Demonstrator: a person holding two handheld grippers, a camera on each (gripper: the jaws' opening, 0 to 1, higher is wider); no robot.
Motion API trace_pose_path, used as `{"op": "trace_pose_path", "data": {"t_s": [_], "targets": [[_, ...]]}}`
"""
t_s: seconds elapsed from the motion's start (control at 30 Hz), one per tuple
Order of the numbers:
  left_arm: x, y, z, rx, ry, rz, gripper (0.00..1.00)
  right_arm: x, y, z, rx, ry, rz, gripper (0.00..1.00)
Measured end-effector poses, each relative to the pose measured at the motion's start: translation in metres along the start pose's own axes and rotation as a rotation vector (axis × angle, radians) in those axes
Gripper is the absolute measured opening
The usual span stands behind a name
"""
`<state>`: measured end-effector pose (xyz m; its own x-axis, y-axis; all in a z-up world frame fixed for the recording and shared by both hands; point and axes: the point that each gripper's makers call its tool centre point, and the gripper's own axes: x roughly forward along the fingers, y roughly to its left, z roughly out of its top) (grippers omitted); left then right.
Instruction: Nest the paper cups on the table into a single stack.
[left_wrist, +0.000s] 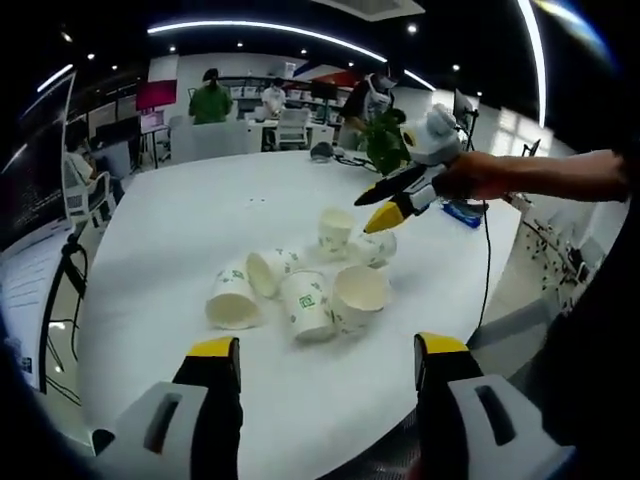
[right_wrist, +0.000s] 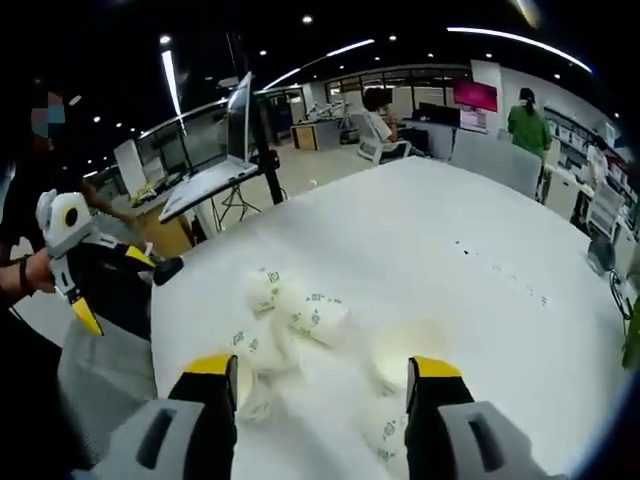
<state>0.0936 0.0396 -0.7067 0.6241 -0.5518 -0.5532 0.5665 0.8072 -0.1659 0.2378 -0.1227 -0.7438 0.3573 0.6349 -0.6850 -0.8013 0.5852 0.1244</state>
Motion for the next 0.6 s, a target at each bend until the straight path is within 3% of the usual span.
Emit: {"op": "trace_pose_path", "data": {"t_s": [0.07, 0.33, 0.6], "targets": [[0.0, 0.0, 0.0, 0.004, -0.003, 0.0, 0.69, 0.006, -0.009, -0.007, -0.032, 0.054, -0.008, 0.67], [-0.003, -0.002, -0.004, -0.007, -0.008, 0.016, 0.69, 0.026, -0.017, -0.004, 0.0, 0.103, -0.005, 0.58], [-0.008, -0.008, 0.0, -0.009, -0.016, 0.031, 0.71, 0.037, -0.021, -0.019, -0.063, 0.227, -0.009, 0.52]]}}
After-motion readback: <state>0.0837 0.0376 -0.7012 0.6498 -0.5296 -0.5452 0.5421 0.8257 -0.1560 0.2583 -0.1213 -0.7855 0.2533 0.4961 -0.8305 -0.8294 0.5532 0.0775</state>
